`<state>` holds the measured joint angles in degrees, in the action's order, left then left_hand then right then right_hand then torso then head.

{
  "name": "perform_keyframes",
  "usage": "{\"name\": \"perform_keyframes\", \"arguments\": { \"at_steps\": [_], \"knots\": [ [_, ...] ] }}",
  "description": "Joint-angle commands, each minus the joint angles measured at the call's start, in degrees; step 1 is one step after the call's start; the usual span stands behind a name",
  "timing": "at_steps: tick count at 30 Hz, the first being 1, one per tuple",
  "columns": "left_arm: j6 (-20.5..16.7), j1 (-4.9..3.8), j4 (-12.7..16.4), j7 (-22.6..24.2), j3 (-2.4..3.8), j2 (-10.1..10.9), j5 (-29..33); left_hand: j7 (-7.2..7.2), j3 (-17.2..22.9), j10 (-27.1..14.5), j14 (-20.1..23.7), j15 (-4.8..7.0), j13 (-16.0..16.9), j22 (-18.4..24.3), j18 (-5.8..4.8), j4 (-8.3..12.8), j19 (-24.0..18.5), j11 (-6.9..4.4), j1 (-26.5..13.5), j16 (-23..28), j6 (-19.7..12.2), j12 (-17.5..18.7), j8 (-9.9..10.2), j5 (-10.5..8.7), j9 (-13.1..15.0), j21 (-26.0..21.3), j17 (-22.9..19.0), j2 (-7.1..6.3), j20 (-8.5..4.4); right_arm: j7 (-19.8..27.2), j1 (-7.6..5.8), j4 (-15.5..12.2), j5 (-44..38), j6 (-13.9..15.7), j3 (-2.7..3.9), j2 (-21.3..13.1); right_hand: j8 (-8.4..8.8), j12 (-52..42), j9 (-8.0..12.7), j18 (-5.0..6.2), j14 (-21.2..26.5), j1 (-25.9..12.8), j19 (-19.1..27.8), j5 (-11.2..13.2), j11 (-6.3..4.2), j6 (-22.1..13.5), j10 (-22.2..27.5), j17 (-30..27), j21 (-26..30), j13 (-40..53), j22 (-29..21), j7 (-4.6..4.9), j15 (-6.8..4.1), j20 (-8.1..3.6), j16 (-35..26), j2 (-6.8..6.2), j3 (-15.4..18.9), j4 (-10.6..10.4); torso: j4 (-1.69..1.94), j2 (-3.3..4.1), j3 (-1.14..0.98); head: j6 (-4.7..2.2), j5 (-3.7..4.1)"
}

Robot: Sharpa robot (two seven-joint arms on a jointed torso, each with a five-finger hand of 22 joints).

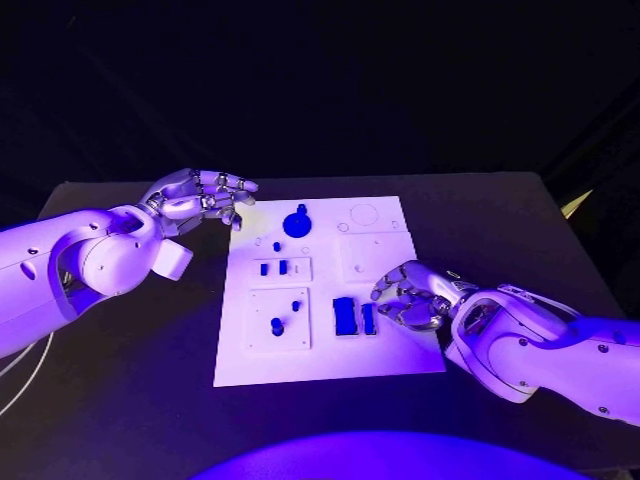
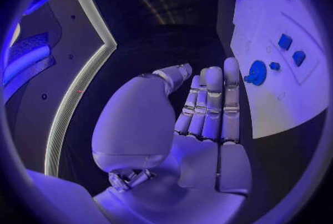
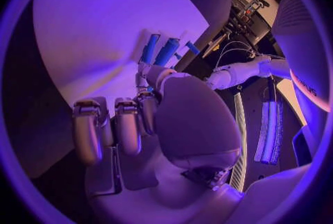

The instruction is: Assemble the parts on the task board

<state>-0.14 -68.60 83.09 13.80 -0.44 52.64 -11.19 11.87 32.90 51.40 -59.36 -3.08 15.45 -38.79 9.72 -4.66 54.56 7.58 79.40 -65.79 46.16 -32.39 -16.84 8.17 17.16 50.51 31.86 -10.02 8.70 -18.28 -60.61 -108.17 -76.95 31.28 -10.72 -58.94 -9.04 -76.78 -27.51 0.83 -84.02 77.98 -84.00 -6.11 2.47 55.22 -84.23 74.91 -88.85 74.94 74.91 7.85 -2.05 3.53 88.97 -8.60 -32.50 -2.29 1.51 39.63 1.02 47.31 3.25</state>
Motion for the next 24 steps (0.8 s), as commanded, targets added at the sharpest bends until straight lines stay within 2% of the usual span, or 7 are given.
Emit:
{"name": "perform_keyframes", "arguments": {
  "at_steps": [1,11,16,24],
  "knots": [
    [0.7,-0.03,0.1,0.4,0.03,0.0,0.0,0.05,0.3,-0.4,0.3,-0.29,-0.1,0.0,0.84,0.2,0.2,0.05,0.1,-0.1,-0.2,-0.3,-0.2,0.06,-0.1,-0.2,0.1,0.36,0.0,2.6,0.22,0.0,-0.6,-0.9,-0.01,0.2,0.64,-0.3,0.5,-0.66,-5.6,-0.9,-5.8,0.0,0.31,0.9,0.0,13.1,-0.3,8.3,14.9,0.08,0.55,0.59,0.2,0.54,-2.5,1.6,-0.03,0.0,0.01,0.05,-0.01],
    [0.8,-0.03,0.1,0.3,0.03,0.0,0.0,0.05,0.3,-0.4,0.3,-0.28,-0.1,0.0,0.85,0.3,0.2,0.05,0.1,-0.1,-0.2,-0.3,-0.2,0.08,-0.1,-0.2,0.1,0.42,0.0,3.3,0.38,0.1,0.3,-1.0,-0.01,0.7,1.35,-0.7,1.3,-0.68,-5.6,-3.9,-5.8,0.0,0.45,1.7,-0.2,13.2,-0.4,8.3,14.9,0.36,0.63,0.65,0.3,2.35,-9.9,6.6,0.02,0.01,-0.01,0.18,-0.05],
    [0.8,-0.03,0.1,0.3,0.03,0.0,0.0,0.05,0.3,-0.4,0.3,-0.28,-0.1,0.0,0.85,0.3,0.2,0.05,0.1,-0.1,-0.2,-0.3,-0.2,0.08,-0.1,-0.2,0.1,0.42,0.0,3.4,0.39,0.2,0.4,-1.5,-0.01,0.8,1.36,-0.9,1.4,-0.69,-5.6,-4.9,-5.9,0.0,0.49,1.9,-0.3,13.2,-0.5,8.4,14.9,0.3,0.6,0.65,0.3,2.67,-11.1,7.6,-0.02,0.01,0.02,0.32,-0.08],
    [0.8,-0.03,0.1,0.3,0.03,0.1,0.0,0.05,0.3,-0.4,0.3,-0.28,-0.1,0.0,0.85,0.3,0.2,0.05,0.1,-0.1,-0.2,-0.3,-0.2,0.08,-0.1,-0.2,0.1,0.42,0.0,2.5,0.4,0.6,0.4,-4.2,-0.01,1.0,1.24,-1.0,1.3,-0.7,-5.6,-5.4,-5.9,0.1,0.45,2.2,-0.3,13.3,-0.6,8.4,14.9,0.24,0.55,0.63,0.3,2.82,-11.7,8.2,-0.02,-0.01,0.01,0.36,-0.08]
  ]
}}
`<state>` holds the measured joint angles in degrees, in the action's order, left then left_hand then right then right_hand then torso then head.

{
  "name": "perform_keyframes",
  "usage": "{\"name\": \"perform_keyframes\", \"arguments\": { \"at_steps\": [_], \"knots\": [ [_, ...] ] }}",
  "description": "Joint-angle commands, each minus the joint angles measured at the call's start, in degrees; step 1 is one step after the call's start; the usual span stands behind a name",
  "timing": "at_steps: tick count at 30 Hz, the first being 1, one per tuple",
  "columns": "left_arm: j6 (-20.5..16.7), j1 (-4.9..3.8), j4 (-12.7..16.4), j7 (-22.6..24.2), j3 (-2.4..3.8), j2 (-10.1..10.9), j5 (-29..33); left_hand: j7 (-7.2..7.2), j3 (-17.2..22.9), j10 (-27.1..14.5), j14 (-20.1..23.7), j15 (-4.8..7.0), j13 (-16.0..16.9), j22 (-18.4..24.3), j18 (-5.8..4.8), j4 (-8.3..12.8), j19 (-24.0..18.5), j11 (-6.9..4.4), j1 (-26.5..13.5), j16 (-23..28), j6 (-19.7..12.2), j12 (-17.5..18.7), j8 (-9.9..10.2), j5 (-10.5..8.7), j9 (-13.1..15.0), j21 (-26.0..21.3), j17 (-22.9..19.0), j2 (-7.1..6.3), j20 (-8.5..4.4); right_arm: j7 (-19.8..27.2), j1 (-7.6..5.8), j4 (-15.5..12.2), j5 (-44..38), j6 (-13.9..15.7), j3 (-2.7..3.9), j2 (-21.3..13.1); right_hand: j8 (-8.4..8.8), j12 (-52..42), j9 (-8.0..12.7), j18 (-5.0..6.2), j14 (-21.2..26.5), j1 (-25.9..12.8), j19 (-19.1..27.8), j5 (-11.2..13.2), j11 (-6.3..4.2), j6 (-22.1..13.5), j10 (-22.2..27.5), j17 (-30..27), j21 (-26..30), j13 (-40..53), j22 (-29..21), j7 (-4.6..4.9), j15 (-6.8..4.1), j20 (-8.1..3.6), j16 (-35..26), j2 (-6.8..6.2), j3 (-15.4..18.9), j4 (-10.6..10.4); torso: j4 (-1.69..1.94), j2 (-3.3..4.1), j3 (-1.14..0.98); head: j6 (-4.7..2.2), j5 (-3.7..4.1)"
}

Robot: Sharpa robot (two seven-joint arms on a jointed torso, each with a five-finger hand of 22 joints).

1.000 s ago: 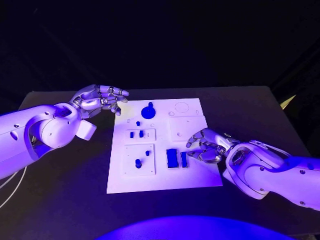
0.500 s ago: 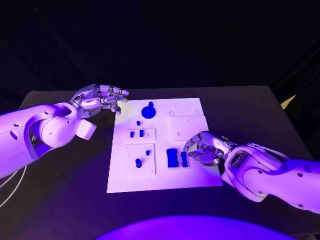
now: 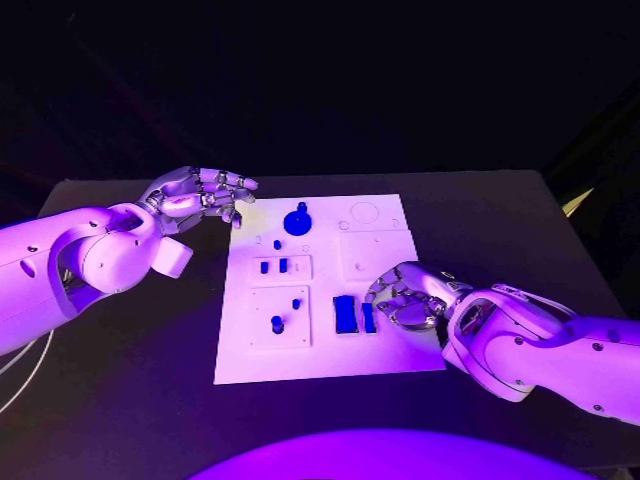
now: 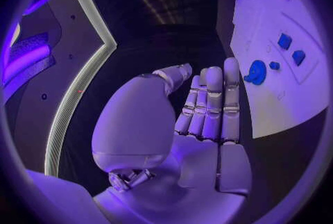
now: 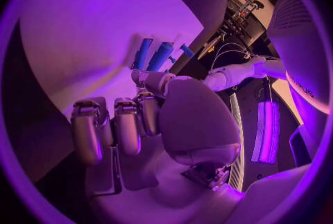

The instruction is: Assemble the parts on the task board

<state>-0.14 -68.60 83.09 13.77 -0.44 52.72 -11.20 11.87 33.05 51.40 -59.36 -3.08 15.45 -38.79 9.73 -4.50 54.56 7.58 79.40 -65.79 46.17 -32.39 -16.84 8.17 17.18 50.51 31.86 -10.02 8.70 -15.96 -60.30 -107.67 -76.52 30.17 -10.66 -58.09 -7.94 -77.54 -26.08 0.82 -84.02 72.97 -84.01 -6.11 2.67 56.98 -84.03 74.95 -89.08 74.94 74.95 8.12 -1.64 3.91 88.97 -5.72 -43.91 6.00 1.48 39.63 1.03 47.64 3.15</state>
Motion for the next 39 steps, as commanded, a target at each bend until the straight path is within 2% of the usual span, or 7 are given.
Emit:
{"name": "perform_keyframes", "arguments": {
  "at_steps": [1,8,13,17,20,32,39],
  "knots": [
    [0.8,-0.03,0.1,0.3,0.04,0.0,0.0,0.05,0.2,-0.4,0.3,-0.28,-0.1,0.0,0.84,0.1,0.2,0.05,0.1,-0.1,-0.2,-0.3,-0.2,0.08,-0.1,-0.2,0.1,0.42,0.0,0.1,0.1,0.1,-0.1,-3.3,-0.06,0.2,0.14,-0.3,-0.1,-0.7,-5.6,-0.4,-5.9,0.1,0.24,0.4,-0.5,13.2,-0.3,8.4,14.9,-0.03,0.14,0.24,0.3,-0.06,-0.3,-0.1,0.01,-0.02,0.0,0.04,0.02],
    [0.8,-0.03,0.1,0.3,0.04,0.0,0.0,0.05,0.2,-0.4,0.3,-0.28,-0.1,0.0,0.84,0.1,0.2,0.05,0.1,-0.1,-0.2,-0.3,-0.2,0.08,-0.1,-0.2,0.1,0.42,0.0,-0.2,0.2,0.4,-0.1,-5.0,-0.07,0.6,0.03,-0.3,-0.1,-0.71,-5.6,-0.8,-5.9,0.1,0.21,0.6,-0.5,13.2,-0.4,8.4,14.9,-0.08,0.12,0.23,0.3,-0.02,-0.6,0.2,0.05,-0.02,0.01,0.09,0.06],
    [0.9,-0.03,0.1,0.2,0.04,0.0,0.0,0.05,0.2,-0.4,0.3,-0.28,-0.1,0.0,0.84,0.1,0.2,0.05,0.1,-0.1,-0.2,-0.3,-0.2,0.08,-0.1,-0.2,0.1,0.42,0.0,0.2,0.23,0.7,0.0,-2.0,-0.07,0.7,0.33,1.2,0.0,-0.53,-5.5,-1.7,-5.7,0.1,0.28,0.1,0.2,12.7,0.5,7.6,14.7,0.06,0.18,0.25,0.1,-0.18,-0.7,0.5,0.02,-0.01,0.04,0.06,0.03],
    [0.9,-0.03,0.1,0.2,0.04,0.0,0.0,0.05,0.2,-0.4,0.3,-0.28,-0.1,0.0,0.84,0.1,0.2,0.05,0.1,-0.1,-0.2,-0.3,-0.2,0.08,-0.1,-0.2,0.1,0.42,0.0,1.0,0.24,0.8,0.4,0.9,-0.07,0.7,3.55,5.0,1.6,-0.31,-5.4,-5.4,-5.4,0.4,1.45,-5.2,2.2,12.5,1.7,5.4,14.3,1.41,1.26,0.99,0.0,-2.27,1.7,-0.4,0.05,0.0,-0.01,-0.01,-0.01],
    [0.9,-0.03,0.1,0.2,0.04,0.0,0.0,0.07,0.2,-0.4,0.3,-0.29,-0.1,0.0,0.84,0.1,0.2,0.06,0.1,-0.1,-0.2,-0.3,-0.2,0.08,-0.1,-0.2,0.1,0.52,0.0,1.3,0.24,0.8,0.5,2.1,-0.07,0.8,4.21,6.2,2.4,-0.18,-5.3,-6.9,-5.2,0.5,1.74,-6.6,2.9,12.3,2.3,4.6,14.2,1.65,1.56,1.36,-0.1,-3.61,4.6,-1.4,0.04,0.02,0.0,-0.02,0.02],
    [0.9,-0.03,0.1,0.2,0.04,-0.1,0.0,0.06,0.3,-0.4,0.3,-0.28,-0.1,0.0,0.85,0.2,0.2,0.04,0.2,-0.1,-0.2,-0.4,-0.2,0.11,-0.1,-0.2,0.1,0.59,0.0,1.9,0.25,1.1,0.2,4.1,-0.06,0.7,3.96,6.4,2.9,-0.19,-5.4,-7.2,-5.3,0.4,1.85,-6.9,3.2,12.5,2.2,4.3,14.2,1.7,1.69,1.6,0.0,-4.71,7.1,-2.4,0.01,-0.04,-0.02,-0.09,0.05],
    [0.2,-0.01,0.0,1.1,0.02,-0.4,0.2,0.08,0.3,-0.4,0.3,-0.29,-0.1,0.0,0.85,0.2,0.2,0.07,0.2,-0.1,-0.2,-0.4,-0.3,0.05,-0.1,-0.2,0.1,0.56,0.0,9.2,-0.75,2.3,9.2,7.5,0.2,0.3,2.64,6.3,2.8,0.11,-5.2,-6.6,-4.9,0.4,1.6,-4.9,3.3,11.9,3.7,4.1,13.8,1.4,1.51,1.55,-0.3,-4.34,8.2,-3.1,-0.06,-0.37,0.15,-1.23,0.26]
  ]
}}
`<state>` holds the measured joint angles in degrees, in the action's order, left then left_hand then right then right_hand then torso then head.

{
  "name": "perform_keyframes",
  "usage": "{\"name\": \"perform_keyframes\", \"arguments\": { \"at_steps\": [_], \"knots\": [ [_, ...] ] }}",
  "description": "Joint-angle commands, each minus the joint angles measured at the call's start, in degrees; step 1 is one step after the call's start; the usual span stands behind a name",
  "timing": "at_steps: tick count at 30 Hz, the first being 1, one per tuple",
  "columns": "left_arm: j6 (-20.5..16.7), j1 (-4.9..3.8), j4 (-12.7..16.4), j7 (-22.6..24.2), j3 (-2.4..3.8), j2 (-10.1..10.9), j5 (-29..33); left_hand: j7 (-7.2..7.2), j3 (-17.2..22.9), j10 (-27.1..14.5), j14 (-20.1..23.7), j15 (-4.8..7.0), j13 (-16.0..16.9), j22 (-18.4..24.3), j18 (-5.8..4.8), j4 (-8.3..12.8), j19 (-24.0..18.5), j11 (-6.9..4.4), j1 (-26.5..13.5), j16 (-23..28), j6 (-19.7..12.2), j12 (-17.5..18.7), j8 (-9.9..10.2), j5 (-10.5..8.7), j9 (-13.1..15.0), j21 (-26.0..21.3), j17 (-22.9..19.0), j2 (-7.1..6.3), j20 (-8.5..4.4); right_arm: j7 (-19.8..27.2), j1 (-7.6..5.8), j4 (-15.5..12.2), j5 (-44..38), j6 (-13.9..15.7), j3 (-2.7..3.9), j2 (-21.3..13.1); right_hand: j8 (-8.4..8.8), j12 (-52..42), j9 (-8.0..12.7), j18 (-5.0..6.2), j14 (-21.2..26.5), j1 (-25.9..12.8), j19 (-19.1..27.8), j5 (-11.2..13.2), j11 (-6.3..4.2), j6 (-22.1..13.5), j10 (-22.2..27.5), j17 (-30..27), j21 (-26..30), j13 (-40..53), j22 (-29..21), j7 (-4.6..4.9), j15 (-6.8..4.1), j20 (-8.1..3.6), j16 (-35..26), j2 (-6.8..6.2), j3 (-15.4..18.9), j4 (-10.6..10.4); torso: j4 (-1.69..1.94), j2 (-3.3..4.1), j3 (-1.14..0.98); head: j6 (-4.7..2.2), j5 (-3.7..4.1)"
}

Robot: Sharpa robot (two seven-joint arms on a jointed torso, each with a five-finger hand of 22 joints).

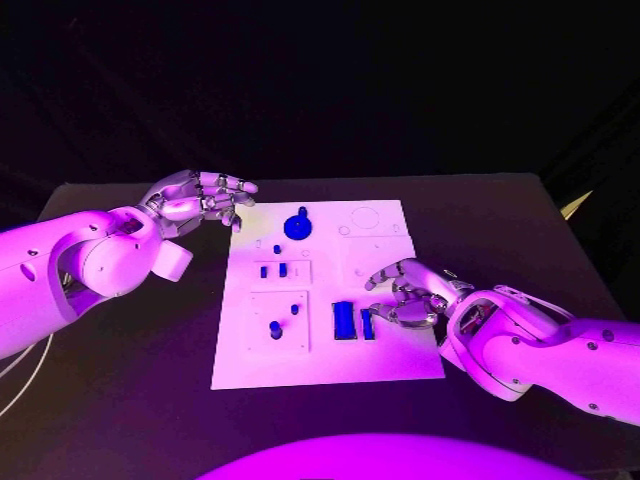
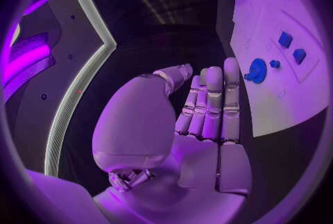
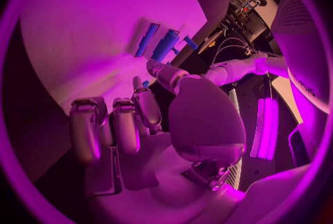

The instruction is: Assemble the parts on the task board

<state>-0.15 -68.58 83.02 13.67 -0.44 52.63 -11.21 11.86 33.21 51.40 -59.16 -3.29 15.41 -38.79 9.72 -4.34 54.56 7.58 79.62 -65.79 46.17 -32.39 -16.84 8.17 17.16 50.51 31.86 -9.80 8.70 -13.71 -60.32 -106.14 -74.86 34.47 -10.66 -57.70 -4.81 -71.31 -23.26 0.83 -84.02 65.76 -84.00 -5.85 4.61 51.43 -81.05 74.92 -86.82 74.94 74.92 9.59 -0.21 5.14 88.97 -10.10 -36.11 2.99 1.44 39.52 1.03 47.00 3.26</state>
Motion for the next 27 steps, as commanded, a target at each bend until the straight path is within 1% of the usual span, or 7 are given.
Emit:
{"name": "perform_keyframes", "arguments": {
  "at_steps": [1,5,9,14,21,25,27],
  "knots": [
    [0.0,-0.03,0.0,1.3,0.01,-0.3,0.3,0.09,0.1,-0.4,0.2,-0.11,-0.1,0.0,0.84,0.0,0.2,0.09,-0.1,-0.1,-0.2,-0.4,-0.3,0.01,-0.1,-0.2,0.1,0.31,0.01,8.2,-1.03,1.1,9.4,3.2,0.24,-0.1,-0.6,0.1,0.0,0.17,-5.2,0.7,-4.9,0.1,-0.36,0.8,0.4,11.8,1.7,4.1,13.7,-0.09,0.06,0.31,-0.3,0.03,0.5,-0.2,-0.03,-0.28,0.18,-0.93,0.19],
    [-1.7,0.03,-0.4,2.5,-0.31,-0.9,1.1,0.1,-0.2,-0.5,0.4,-0.19,-0.1,0.0,0.81,-0.2,0.0,0.13,-0.6,0.1,-0.3,-0.4,-0.3,-0.12,-0.1,-0.3,0.0,0.13,0.07,16.3,-3.13,4.2,21.3,2.2,0.45,0.4,-1.07,4.6,0.1,1.35,-4.3,1.0,-3.3,0.1,-0.48,1.0,3.1,8.5,7.8,1.3,12.0,-0.23,-0.12,0.22,-1.9,-0.09,1.3,-0.6,-0.17,-0.96,0.46,-1.78,0.22],
    [-4.7,0.21,-1.3,4.6,-0.74,-1.7,2.8,0.17,-0.6,-0.8,4.8,-0.69,-0.3,1.3,0.69,-0.8,-3.0,0.36,-1.4,3.6,-0.5,-0.4,-0.5,-0.29,-0.1,-3.1,-1.4,-0.32,0.56,23.5,-5.23,9.7,33.6,0.1,0.75,2.2,-2.17,20.2,0.3,4.62,-0.6,2.1,2.2,0.1,-0.44,0.4,12.8,-2.0,26.9,-8.8,5.6,-0.19,-0.18,0.2,-8.2,-0.31,2.3,-1.5,-0.62,-2.11,0.86,-3.31,0.11],
    [-9.5,0.96,-3.9,8.3,-1.03,-3.8,6.5,0.83,-2.0,-2.7,13.7,-3.23,-4.9,9.9,0.64,-2.9,-9.6,2.18,-2.0,19.5,-1.9,5.7,-1.6,-0.6,0.0,-17.2,-9.0,-1.4,3.61,30.6,-6.86,18.8,48.6,-2.7,1.49,6.1,-4.2,38.2,0.2,9.63,10.8,3.5,13.8,0.1,0.22,-0.8,22.8,-23.3,64.2,-24.6,-11.2,0.29,0.63,0.97,-26.1,-0.57,2.4,-3.0,-0.85,-3.6,1.18,-5.87,-0.3],
    [-13.8,2.21,-10.0,12.1,-1.11,-8.2,11.2,1.23,-5.1,-0.4,16.3,-6.55,-11.7,24.3,0.66,-5.0,-10.1,3.95,-1.0,43.8,-4.4,19.1,0.8,-0.64,-2.7,-36.8,-16.3,-0.55,7.52,36.5,-7.4,30.9,61.3,-6.6,2.08,12.4,-4.76,55.2,0.9,9.26,22.8,6.9,20.8,0.1,1.61,-1.9,21.9,-40.9,76.6,-46.5,-22.9,0.97,2.68,2.4,-52.9,0.36,0.0,-2.7,-0.92,-5.24,1.07,-7.61,-1.15],
    [-16.0,2.87,-14.0,14.0,-1.11,-10.9,12.6,0.03,-7.5,-2.0,21.4,-6.73,-11.8,29.3,-0.96,-5.8,-13.7,3.19,-0.8,51.9,-4.9,24.4,1.7,-0.72,-3.9,-43.9,-19.4,-0.1,8.0,38.4,-7.34,36.1,63.4,-9.2,2.21,15.2,-3.83,63.1,1.9,9.71,27.9,6.1,27.7,0.2,3.85,-2.8,21.5,-49.6,83.4,-60.0,-38.9,1.77,6.34,7.05,-69.2,-1.11,1.5,-4.9,-0.95,-5.85,0.89,-8.73,-1.61],
    [-16.5,3.09,-15.3,14.6,-1.1,-11.9,13.0,-0.47,-8.3,-2.7,25.2,-6.43,-11.8,31.0,-1.61,-6.1,-15.4,2.76,-0.5,54.8,-6.0,26.0,2.6,-0.69,-4.6,-45.7,-21.3,0.21,7.99,38.8,-7.27,37.5,63.8,-10.0,2.24,16.0,-3.61,64.1,2.2,9.74,28.3,6.2,28.4,0.1,4.18,-2.9,21.6,-50.8,83.4,-62.3,-42.5,1.96,6.79,7.51,-71.4,-1.05,2.2,-5.3,-0.96,-6.03,0.72,-9.52,-2.09]
  ]
}}
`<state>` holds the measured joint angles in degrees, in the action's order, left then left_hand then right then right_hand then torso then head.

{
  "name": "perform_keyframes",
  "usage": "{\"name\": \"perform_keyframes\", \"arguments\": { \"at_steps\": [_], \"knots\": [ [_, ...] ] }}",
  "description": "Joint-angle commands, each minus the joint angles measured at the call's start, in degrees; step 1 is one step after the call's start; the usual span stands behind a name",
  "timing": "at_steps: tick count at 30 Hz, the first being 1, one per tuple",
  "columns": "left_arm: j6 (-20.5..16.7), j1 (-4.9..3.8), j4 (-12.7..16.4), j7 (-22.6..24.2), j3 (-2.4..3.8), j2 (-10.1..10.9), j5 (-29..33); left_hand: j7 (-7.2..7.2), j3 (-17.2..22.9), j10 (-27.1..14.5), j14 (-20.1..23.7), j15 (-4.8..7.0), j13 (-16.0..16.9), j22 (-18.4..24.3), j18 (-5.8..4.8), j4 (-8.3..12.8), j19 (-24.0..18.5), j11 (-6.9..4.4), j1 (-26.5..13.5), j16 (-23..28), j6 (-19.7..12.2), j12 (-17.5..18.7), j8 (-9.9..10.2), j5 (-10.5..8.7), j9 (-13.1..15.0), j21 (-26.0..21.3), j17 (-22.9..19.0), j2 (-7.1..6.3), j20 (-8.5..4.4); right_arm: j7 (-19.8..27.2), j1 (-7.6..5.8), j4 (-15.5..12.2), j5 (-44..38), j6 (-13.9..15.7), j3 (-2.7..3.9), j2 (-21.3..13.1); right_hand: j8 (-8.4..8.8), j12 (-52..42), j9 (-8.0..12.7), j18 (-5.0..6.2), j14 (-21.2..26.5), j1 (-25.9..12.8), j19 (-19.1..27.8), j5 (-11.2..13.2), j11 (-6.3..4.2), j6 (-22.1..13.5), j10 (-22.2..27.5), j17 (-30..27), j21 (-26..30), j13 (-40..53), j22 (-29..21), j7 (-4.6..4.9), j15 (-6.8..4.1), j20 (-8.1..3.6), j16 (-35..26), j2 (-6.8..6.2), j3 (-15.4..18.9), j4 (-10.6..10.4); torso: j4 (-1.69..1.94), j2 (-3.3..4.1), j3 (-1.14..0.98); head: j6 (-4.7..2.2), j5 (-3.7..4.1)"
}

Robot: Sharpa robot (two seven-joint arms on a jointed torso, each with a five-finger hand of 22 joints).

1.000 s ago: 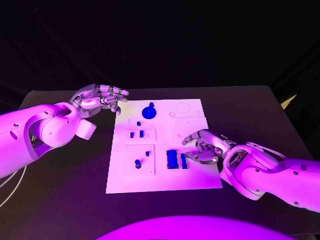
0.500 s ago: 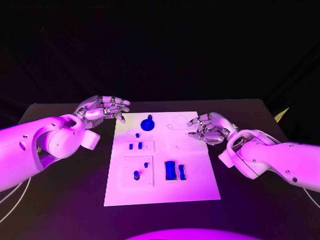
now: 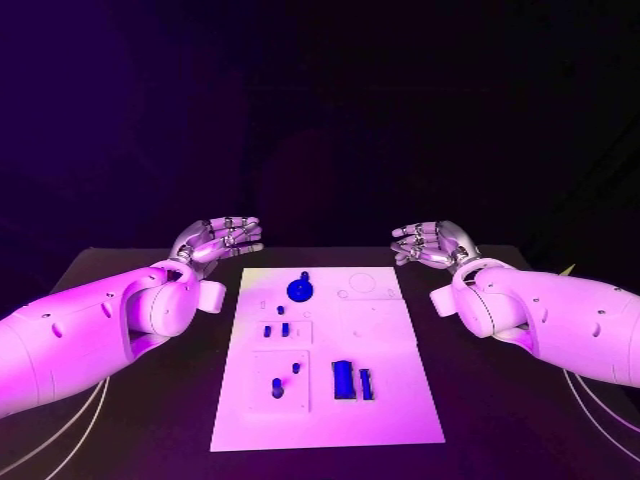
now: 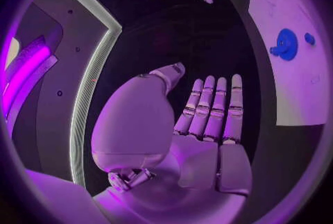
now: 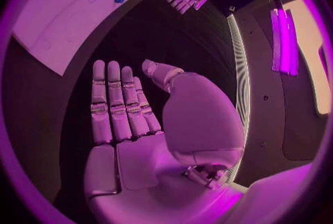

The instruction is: Assemble the parts on the task board

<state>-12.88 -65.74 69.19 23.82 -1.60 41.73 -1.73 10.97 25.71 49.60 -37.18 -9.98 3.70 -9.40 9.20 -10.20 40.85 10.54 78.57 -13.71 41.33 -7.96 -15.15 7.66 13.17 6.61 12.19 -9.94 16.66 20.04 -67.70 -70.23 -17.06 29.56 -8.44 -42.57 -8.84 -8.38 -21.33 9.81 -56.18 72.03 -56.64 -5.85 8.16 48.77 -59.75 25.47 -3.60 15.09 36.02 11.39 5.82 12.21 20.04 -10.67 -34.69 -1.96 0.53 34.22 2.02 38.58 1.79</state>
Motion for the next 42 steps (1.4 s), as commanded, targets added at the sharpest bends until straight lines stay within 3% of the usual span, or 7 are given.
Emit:
{"name": "perform_keyframes", "arguments": {
  "at_steps": [1,2,3,9,10,12,42],
  "knots": [
    [-3.9,0.36,-2.0,4.6,0.05,-1.4,3.6,0.33,-1.0,-1.0,4.2,0.36,-0.1,2.0,-1.22,-0.3,-2.2,-0.35,0.6,3.4,-1.6,2.0,1.2,-0.17,-0.9,-2.2,-2.1,0.47,0.02,5.3,0.16,2.2,6.1,-5.4,0.03,1.2,0.61,1.7,0.6,0.8,0.6,0.1,1.4,0.1,0.86,-0.3,0.4,-2.3,0.1,-4.0,-6.2,0.29,1.05,0.83,-4.0,-0.43,1.5,-0.6,-0.05,-0.75,-0.31,-1.3,-0.71],
    [-4.0,0.47,-2.4,4.9,0.06,-1.7,3.7,0.29,-1.1,-1.0,4.4,0.41,-0.1,2.2,-1.28,-0.4,-2.3,-0.41,0.6,3.7,-1.6,2.2,1.3,-0.15,-1.0,-2.4,-2.3,0.55,0.02,5.4,0.21,2.7,6.2,-5.7,0.04,1.5,0.79,2.2,0.8,0.79,0.2,0.3,1.3,0.2,1.04,-0.3,0.3,-3.1,0.1,-5.5,-8.8,0.32,1.16,1.06,-5.2,-0.43,2.2,-0.8,-0.08,-0.79,-0.43,-1.46,-0.8],
    [-1.0,0.27,-1.4,0.9,0.01,-1.0,0.8,-10.97,-25.7,-49.6,37.2,9.98,-3.7,9.4,-9.2,10.2,-40.8,-10.54,-23.4,13.7,-41.3,8.0,15.1,-7.66,-13.2,-6.6,-12.2,9.94,-16.66,1.2,0.05,1.6,1.8,-1.1,0.02,0.9,8.84,8.4,21.3,-9.81,56.2,-21.6,56.6,5.9,-8.16,-48.8,18.2,-25.5,3.6,-15.1,-36.0,-11.39,-5.82,-12.21,-20.0,10.67,34.7,2.0,-0.01,-0.3,-0.1,-0.64,-0.34],
    [-3.8,0.76,0.6,1.3,0.15,-0.6,0.9,-10.97,-25.7,-49.6,37.2,9.98,-3.7,9.4,-9.2,10.2,-40.8,-10.54,-34.3,13.7,-41.3,8.0,15.1,-7.66,-13.2,-6.6,-12.2,9.94,-16.66,2.3,1.03,-1.2,3.8,1.0,1.12,0.5,8.84,8.4,21.3,-9.81,56.2,-31.5,56.6,5.9,-8.16,-48.8,59.8,-25.5,3.6,-15.1,-36.0,-11.39,-5.82,-12.21,-20.0,10.67,34.7,2.0,-0.21,-1.37,-0.85,-2.03,-0.91],
    [-4.6,0.91,1.2,1.5,0.2,-0.5,0.9,-10.97,-25.7,-49.6,37.2,9.98,-3.7,9.4,-9.2,10.2,-40.8,-10.54,-36.0,13.7,-41.3,8.0,15.1,-7.66,-13.2,-6.6,-12.2,9.94,-16.66,2.6,1.33,-2.0,4.4,1.6,1.45,0.4,8.84,8.4,21.3,-9.81,56.2,-72.0,56.6,5.9,-8.16,-48.8,59.8,-25.5,3.6,-15.1,-36.0,-11.39,-5.82,-12.21,-20.0,10.67,34.7,2.0,-0.27,-1.69,-1.08,-2.45,-1.08],
    [-6.7,1.27,2.8,1.8,0.31,-0.2,1.0,-10.97,-25.7,-49.6,37.2,9.98,-3.7,9.4,-9.2,10.2,-40.8,-10.54,-78.6,13.7,-41.3,8.0,15.1,-7.66,-13.2,-6.6,-12.2,9.94,-16.66,3.5,2.06,-4.1,5.9,3.1,2.28,0.1,8.84,8.4,21.3,-9.81,56.2,-72.0,56.6,5.9,-8.16,-48.8,59.8,-25.5,3.6,-15.1,-36.0,-11.39,-5.82,-12.21,-20.0,10.67,34.7,2.0,-0.39,-2.31,-1.51,-3.25,-1.4],
    [-31.2,5.57,20.8,6.0,1.6,3.0,1.7,-10.97,-25.7,-49.6,37.2,9.98,-3.7,9.4,-9.2,10.2,-40.8,-10.54,-78.6,13.7,-41.3,8.0,15.1,-7.66,-13.2,-6.6,-12.2,9.94,-16.66,9.8,7.54,-19.7,17.1,14.6,8.44,-2.1,8.84,8.4,21.3,-9.81,56.2,-72.0,56.6,5.9,-8.16,-48.8,59.8,-25.5,3.6,-15.1,-36.0,-11.39,-5.82,-12.21,-20.0,10.67,34.7,2.0,-0.53,-3.04,-2.02,-4.21,-1.79]
  ]
}}
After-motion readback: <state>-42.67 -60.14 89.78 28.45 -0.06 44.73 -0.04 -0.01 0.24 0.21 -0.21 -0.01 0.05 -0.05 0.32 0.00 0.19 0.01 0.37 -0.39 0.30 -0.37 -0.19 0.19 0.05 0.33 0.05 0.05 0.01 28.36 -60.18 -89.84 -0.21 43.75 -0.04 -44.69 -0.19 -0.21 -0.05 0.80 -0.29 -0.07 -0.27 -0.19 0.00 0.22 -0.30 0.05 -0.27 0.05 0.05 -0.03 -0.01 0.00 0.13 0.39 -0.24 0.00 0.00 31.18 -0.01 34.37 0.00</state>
